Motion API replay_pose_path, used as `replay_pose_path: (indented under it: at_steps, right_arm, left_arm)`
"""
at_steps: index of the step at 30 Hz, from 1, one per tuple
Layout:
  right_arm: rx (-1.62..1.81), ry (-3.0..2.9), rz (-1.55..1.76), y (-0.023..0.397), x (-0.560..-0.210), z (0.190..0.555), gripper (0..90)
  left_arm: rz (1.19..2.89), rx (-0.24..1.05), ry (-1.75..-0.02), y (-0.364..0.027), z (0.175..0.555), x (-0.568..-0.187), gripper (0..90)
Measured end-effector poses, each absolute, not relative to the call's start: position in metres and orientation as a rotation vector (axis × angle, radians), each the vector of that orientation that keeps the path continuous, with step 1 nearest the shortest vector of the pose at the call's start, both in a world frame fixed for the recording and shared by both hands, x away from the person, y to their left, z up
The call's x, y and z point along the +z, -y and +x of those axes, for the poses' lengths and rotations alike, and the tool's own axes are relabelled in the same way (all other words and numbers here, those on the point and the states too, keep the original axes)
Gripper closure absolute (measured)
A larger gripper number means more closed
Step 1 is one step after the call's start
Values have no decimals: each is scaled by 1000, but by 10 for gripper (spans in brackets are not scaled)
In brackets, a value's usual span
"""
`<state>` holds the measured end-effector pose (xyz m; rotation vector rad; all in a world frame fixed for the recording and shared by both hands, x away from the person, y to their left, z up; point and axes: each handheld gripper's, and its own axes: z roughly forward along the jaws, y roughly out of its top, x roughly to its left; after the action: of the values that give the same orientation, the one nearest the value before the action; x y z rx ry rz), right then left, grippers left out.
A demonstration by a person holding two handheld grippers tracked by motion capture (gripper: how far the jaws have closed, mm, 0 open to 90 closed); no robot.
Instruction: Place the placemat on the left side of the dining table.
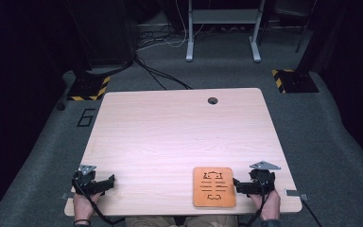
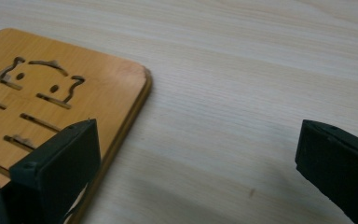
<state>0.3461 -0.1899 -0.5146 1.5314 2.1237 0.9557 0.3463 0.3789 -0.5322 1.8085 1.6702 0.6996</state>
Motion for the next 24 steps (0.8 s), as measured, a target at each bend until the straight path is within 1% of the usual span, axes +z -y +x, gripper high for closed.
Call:
replay_pose_path:
  at_steps: [14,24]
  right_arm:
    - [935,-2208,1501,168,-518,349,0]
    - [939,-2207,1511,168,-519,349,0]
  left_arm:
    - [1805,701,-1671,-378,347,-532,0]
    - [1805,699,-1673,-378,347,-532,0]
